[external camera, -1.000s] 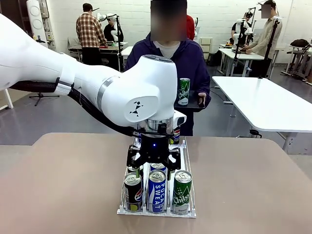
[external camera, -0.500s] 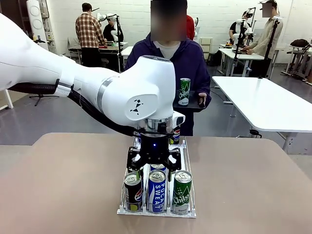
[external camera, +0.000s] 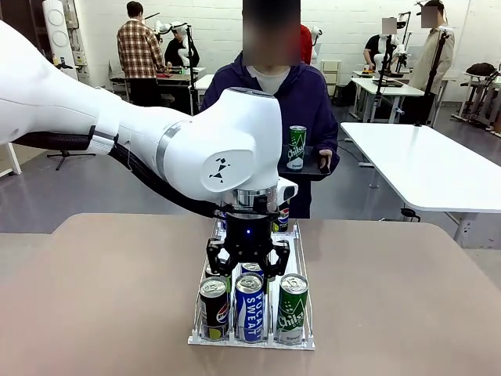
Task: Retrieve and hand over the desired beverage to the person.
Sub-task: Pick up another can of the same type that the person held from the Automatic Can Dispenser.
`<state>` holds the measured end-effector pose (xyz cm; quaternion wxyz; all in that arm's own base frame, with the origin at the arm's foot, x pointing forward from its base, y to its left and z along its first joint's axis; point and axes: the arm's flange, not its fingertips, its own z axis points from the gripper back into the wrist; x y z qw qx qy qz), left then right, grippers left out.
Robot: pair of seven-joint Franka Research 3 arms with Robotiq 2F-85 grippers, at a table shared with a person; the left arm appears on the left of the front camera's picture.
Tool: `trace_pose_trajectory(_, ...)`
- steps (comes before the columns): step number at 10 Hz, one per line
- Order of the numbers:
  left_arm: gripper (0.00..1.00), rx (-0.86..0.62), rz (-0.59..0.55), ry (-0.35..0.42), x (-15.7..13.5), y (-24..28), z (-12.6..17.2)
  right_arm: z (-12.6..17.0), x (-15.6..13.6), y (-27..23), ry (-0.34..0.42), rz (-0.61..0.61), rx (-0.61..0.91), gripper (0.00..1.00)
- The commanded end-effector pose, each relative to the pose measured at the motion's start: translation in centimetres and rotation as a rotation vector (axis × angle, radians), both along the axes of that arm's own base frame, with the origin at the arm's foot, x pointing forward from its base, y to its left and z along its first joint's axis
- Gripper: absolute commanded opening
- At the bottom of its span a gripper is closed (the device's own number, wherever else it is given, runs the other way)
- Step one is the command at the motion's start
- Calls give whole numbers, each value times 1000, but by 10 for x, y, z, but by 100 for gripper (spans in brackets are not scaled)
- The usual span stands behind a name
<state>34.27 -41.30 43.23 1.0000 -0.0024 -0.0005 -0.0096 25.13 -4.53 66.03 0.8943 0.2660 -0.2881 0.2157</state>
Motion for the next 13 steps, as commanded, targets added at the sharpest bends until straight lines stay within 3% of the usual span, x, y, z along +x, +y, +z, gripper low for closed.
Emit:
trace_pose_trajectory(1, 0, -8, -11, 21, 0, 1, 0, -1, 2, -1, 2, 13, -6, 100)
trace_pose_trajectory(7, 1, -12, -23, 31, -3, 1, 4, -1, 2, -1, 2, 13, -6, 100)
trace_pose_trajectory(8, 0, -6, -26, 18, -11, 1, 17, -1, 2, -1, 2, 13, -6, 100)
trace_pose_trajectory(9, 0, 11, -45, 7, -22, 1, 43, -1, 2, -1, 2, 13, -6, 100)
trace_pose_trajectory(12, 0, 61, -27, -117, -47, -5, 128, -1, 2, -1, 2, 13, -6, 100)
trace_pose_trajectory(13, 0, 85, -31, -111, -50, -9, 154, -1, 2, -1, 2, 13, -6, 100)
